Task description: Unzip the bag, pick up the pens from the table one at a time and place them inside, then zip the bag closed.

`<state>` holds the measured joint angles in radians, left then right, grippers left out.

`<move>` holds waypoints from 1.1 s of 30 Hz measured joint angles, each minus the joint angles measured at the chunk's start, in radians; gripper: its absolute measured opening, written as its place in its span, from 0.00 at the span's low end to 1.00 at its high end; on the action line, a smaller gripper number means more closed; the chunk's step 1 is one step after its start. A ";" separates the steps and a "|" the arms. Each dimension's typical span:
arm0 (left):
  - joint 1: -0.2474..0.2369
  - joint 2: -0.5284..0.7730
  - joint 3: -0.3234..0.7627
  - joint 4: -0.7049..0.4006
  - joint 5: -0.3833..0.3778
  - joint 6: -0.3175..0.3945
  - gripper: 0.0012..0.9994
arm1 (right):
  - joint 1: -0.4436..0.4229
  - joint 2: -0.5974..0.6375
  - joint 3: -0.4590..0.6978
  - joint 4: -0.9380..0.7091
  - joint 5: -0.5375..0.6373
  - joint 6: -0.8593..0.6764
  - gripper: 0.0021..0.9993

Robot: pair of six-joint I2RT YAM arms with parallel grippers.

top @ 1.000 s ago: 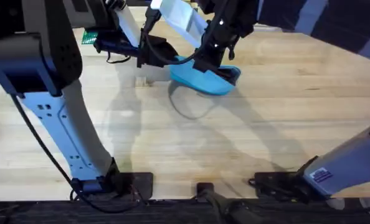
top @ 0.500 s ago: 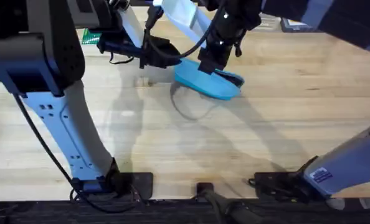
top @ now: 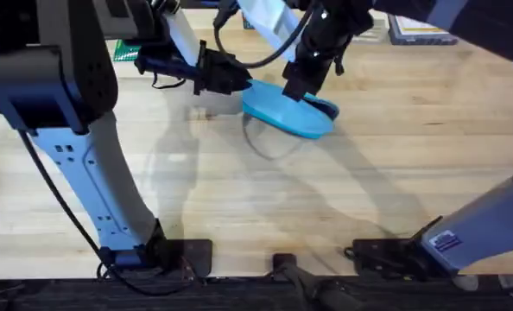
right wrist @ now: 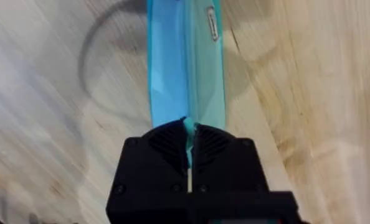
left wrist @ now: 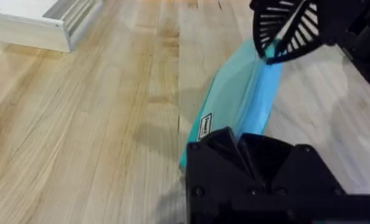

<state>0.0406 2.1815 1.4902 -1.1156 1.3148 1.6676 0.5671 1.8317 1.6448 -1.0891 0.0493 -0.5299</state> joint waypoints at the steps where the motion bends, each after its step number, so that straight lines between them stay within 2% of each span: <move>1: 0.000 0.000 0.000 0.000 0.000 0.000 0.04 | -0.008 0.000 0.001 -0.005 -0.003 0.003 0.03; 15: 0.000 0.000 0.000 -0.011 0.002 0.000 0.04 | -0.158 0.000 0.005 -0.128 -0.151 0.070 0.03; 22: 0.004 0.000 0.000 -0.003 -0.007 0.000 0.04 | -0.221 0.000 0.005 -0.281 -0.130 0.114 0.03; 33: 0.009 0.000 0.000 -0.005 -0.010 0.000 0.04 | -0.236 0.000 -0.005 -0.231 -0.109 0.146 0.03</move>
<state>0.0494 2.1815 1.4902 -1.1210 1.3045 1.6676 0.3308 1.8317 1.6396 -1.3203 -0.0595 -0.3844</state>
